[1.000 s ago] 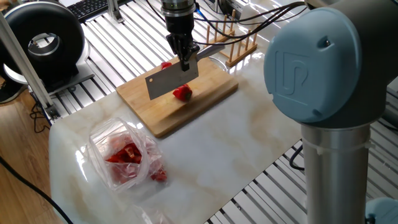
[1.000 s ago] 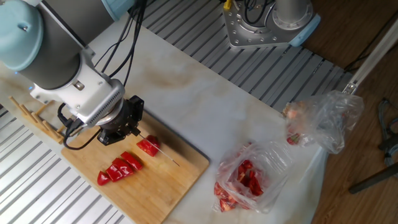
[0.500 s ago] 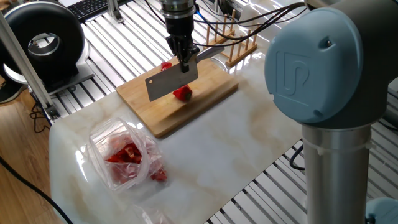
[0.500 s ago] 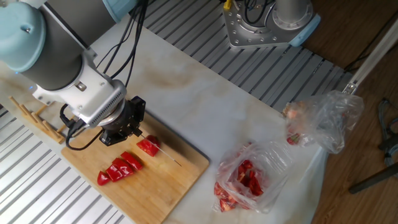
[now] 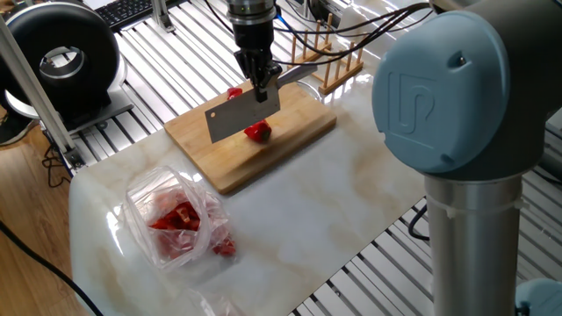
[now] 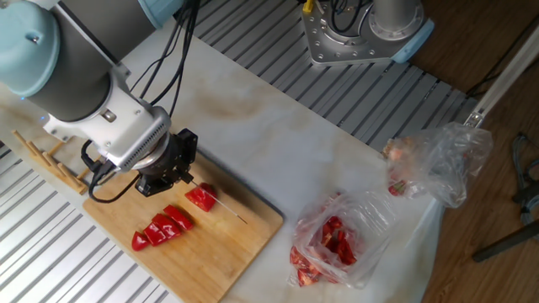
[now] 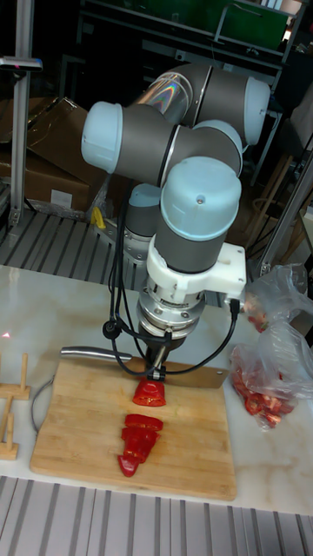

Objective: Chop the chili peppers

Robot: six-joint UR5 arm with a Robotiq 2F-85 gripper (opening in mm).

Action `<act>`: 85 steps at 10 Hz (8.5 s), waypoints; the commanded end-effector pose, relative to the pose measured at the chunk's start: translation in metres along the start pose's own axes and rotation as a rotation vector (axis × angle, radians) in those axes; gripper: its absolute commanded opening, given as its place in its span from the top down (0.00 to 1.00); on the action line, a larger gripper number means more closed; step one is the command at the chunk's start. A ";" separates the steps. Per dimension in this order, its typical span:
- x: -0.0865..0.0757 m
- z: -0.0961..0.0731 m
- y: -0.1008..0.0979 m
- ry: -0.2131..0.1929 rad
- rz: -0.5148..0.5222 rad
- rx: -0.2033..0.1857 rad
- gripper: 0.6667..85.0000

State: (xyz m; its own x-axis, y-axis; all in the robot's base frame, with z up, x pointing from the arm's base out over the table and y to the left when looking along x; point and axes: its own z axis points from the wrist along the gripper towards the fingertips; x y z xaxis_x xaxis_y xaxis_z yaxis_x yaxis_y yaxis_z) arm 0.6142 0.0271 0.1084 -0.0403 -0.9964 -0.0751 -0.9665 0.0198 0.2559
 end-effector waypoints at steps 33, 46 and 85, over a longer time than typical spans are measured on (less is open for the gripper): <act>-0.002 0.018 -0.006 0.011 0.013 -0.016 0.99; 0.005 0.031 -0.008 0.017 0.016 -0.014 0.99; 0.005 0.022 -0.007 0.133 0.110 0.056 0.99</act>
State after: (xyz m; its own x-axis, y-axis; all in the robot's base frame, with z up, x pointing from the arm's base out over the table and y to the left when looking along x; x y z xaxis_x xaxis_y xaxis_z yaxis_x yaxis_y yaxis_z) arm 0.6148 0.0187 0.0737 -0.1061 -0.9916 0.0736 -0.9707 0.1193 0.2084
